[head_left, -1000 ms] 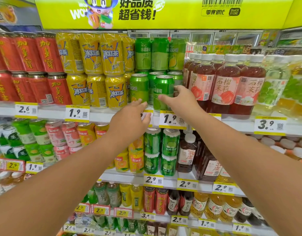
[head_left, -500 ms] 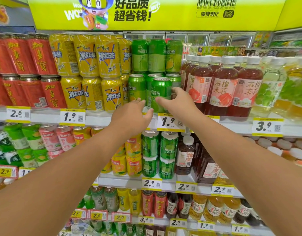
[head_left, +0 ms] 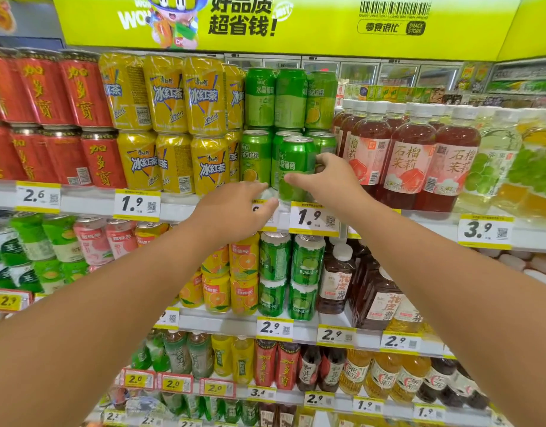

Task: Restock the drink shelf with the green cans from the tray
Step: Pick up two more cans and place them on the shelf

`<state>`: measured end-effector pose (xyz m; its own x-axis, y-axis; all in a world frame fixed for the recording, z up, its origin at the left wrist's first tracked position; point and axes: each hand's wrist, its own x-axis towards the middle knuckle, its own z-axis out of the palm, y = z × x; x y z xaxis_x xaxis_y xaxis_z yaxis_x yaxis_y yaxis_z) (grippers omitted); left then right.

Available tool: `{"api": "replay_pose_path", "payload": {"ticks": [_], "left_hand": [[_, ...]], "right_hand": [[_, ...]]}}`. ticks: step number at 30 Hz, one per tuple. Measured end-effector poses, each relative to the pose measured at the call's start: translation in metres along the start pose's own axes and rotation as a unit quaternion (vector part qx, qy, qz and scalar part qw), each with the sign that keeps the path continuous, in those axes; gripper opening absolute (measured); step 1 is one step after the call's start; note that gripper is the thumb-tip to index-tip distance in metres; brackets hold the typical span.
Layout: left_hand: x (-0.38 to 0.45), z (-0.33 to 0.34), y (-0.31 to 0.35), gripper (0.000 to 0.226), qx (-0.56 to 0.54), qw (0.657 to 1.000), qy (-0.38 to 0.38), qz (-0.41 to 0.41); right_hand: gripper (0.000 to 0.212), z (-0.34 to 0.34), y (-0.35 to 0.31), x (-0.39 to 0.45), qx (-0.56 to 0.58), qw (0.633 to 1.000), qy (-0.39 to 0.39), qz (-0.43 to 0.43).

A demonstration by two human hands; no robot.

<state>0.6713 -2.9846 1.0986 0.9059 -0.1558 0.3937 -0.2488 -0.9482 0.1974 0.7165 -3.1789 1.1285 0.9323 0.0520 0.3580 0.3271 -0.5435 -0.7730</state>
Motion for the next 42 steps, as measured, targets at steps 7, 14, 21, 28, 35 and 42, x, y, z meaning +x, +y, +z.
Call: {"api": "replay_pose_path", "payload": {"ticks": [7,14,21,28,35,42], "left_hand": [[-0.033,-0.018,-0.023,0.064,0.024,0.998,-0.004,0.052],[-0.043,-0.027,-0.030,0.064,0.060,0.996,-0.021,0.056],[-0.044,-0.022,-0.024,0.063,0.026,0.998,-0.012,0.063],[-0.041,-0.020,-0.028,0.065,0.030,0.997,-0.003,0.064],[-0.043,-0.019,-0.030,0.065,0.022,0.998,-0.007,0.063],[-0.040,-0.017,-0.030,0.067,0.029,0.997,-0.009,0.068]], "right_hand": [[0.047,-0.022,-0.054,0.009,0.040,0.999,0.007,-0.026],[0.061,-0.021,-0.106,0.044,0.033,0.998,0.004,-0.060],[0.052,0.001,-0.122,0.074,0.025,0.999,-0.004,-0.034],[0.078,0.023,-0.108,0.092,0.040,0.999,0.021,-0.011],[0.093,0.026,-0.105,0.095,0.025,0.999,0.016,-0.021],[0.081,0.022,-0.108,0.081,-0.036,0.999,0.009,-0.019]]}}
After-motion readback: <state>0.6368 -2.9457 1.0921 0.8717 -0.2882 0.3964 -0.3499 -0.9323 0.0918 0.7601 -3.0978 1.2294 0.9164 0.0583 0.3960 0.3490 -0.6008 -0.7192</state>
